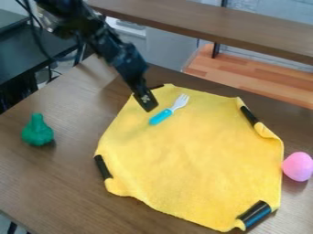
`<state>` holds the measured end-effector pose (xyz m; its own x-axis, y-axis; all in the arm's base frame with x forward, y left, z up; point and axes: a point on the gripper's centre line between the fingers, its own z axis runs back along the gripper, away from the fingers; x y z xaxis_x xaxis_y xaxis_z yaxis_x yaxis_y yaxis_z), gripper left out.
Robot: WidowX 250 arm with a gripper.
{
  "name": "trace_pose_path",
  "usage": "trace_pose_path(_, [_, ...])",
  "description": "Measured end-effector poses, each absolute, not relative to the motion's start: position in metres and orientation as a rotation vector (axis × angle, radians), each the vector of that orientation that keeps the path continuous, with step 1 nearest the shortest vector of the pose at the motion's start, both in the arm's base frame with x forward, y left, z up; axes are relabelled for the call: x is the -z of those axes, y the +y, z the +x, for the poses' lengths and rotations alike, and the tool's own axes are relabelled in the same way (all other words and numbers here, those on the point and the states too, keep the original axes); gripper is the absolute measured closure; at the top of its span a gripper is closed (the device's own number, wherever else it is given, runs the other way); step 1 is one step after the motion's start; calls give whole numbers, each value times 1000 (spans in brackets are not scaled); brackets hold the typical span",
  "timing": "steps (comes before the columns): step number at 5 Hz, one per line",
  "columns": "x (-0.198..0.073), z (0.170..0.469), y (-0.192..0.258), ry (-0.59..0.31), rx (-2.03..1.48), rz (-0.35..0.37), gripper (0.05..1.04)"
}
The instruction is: Put the blue figure on the top edge of the cloth
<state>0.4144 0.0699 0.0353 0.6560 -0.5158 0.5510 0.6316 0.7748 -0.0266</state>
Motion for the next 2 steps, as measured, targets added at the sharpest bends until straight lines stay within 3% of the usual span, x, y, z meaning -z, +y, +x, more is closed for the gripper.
trace_pose_path(2, [-108, 368, 140, -620, 754, -281, 83])
